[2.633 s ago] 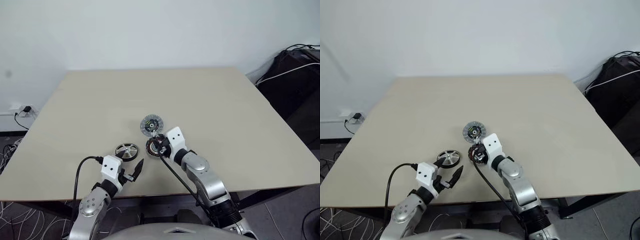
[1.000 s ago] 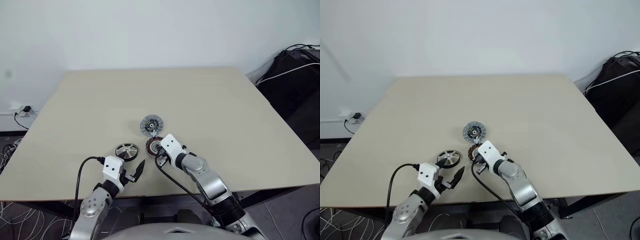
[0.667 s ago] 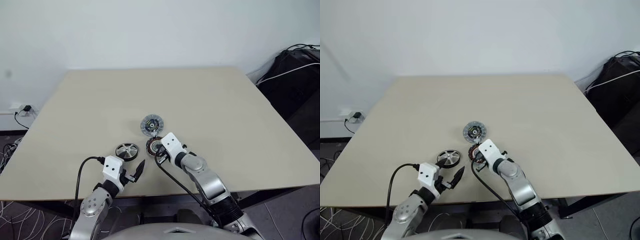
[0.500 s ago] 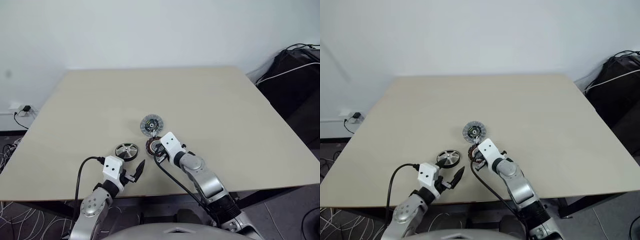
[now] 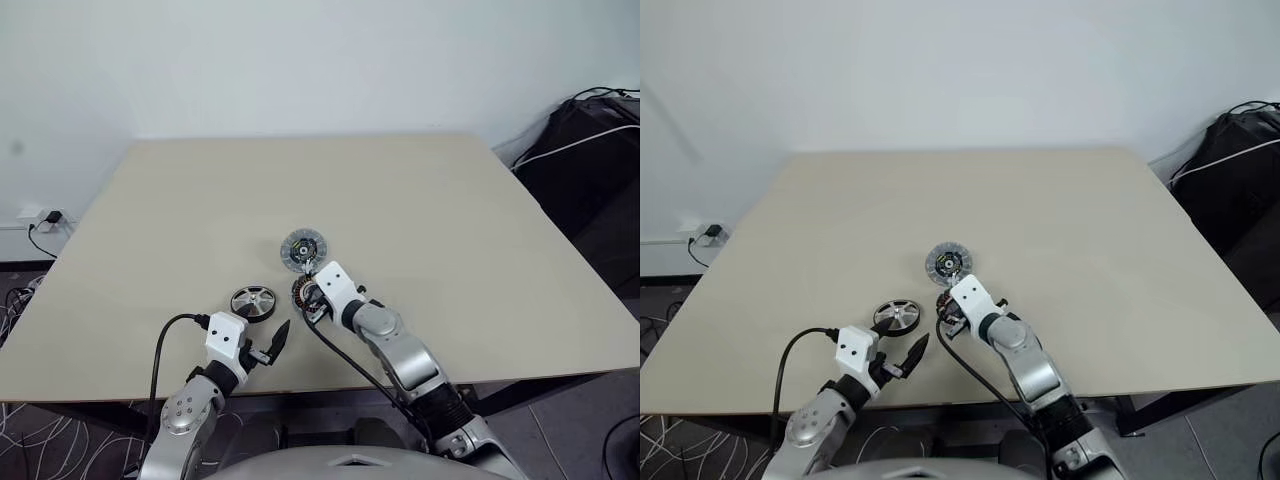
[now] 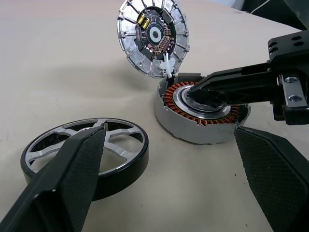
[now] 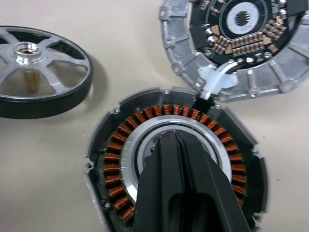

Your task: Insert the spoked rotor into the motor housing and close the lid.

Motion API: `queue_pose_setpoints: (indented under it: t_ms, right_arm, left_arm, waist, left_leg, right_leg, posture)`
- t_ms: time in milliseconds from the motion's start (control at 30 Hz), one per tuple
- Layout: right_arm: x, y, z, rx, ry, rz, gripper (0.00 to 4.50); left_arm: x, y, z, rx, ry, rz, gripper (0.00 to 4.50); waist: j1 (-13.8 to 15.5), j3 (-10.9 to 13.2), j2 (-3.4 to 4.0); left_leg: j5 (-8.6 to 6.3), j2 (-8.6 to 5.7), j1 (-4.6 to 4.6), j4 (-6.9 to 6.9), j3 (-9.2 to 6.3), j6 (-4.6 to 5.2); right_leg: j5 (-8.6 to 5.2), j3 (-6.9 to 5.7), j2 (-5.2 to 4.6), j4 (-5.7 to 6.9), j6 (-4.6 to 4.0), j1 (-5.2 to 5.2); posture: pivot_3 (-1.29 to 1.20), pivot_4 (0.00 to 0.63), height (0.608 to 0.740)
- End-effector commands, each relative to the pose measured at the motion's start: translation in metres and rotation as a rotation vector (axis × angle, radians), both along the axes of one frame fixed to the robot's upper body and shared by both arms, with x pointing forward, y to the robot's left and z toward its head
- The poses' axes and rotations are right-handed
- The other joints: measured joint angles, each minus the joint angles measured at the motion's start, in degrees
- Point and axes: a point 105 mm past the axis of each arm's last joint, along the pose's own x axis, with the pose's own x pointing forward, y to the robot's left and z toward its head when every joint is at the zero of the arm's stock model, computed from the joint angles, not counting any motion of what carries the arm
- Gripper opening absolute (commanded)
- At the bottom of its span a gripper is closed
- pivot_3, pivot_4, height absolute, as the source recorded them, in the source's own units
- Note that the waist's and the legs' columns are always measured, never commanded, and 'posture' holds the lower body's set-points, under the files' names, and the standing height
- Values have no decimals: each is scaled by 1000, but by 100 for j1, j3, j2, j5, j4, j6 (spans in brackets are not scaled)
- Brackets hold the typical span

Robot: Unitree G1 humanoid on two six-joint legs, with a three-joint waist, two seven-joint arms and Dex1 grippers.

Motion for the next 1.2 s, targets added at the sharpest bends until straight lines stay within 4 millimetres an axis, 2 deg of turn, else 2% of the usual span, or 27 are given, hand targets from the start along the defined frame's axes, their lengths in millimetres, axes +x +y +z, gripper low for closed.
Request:
queue_pose_setpoints:
  t_ms: [33,133,267,400,533,800,1200]
  right_arm:
    - [3,8,11,16,-47,30,32]
    - [3,7,21,60,-74,24,32]
    - [-4,-3,42,137,-133,12,32]
    - [-14,-19,48,151,-150,-12,32]
    - [-23,-40,51,162,-152,-72,32]
    - [-35,-64,43,140,-119,-164,32]
    - [-34,-63,46,157,-126,-190,32]
  left_arm:
    - [4,1,13,-10,-56,15,4500]
    - [6,6,18,-21,-82,44,4500]
    - [14,29,25,-24,-121,193,4500]
    - [15,44,21,-44,-82,288,4500]
    - [13,58,9,-151,32,385,4500]
    - [15,54,1,-433,196,373,4500]
    - [28,38,1,-636,325,360,4500]
  waist:
    - [0,0,0]
    - [0,0,-1]
    - [9,2,-1]
    - [15,0,-6]
    - [10,3,-10]
    - [8,10,-22]
    - [13,9,-25]
  left_leg:
    - [0,0,0,0,0,0]
    - [0,0,0,0,0,0]
    - [0,0,-7,1,-3,0]
    - [0,0,-22,3,-5,0]
    - [0,-1,-25,5,-4,0]
    - [0,1,-29,15,-7,0]
    - [0,0,-29,16,-6,0]
  right_leg:
    - [0,0,0,0,0,0]
    - [0,0,0,0,0,1]
    - [-5,-2,-2,-1,9,-4]
    - [13,-4,-2,-3,41,-15]
    - [12,-3,-4,-4,42,-17]
    - [-3,-6,-17,-3,17,-15]
    - [-1,-5,-4,-4,19,-15]
  posture:
    - [0,0,740]
    - [0,0,740]
    - [0,0,740]
    - [0,0,740]
    - [0,0,740]
    - [0,0,740]
    - [0,0,740]
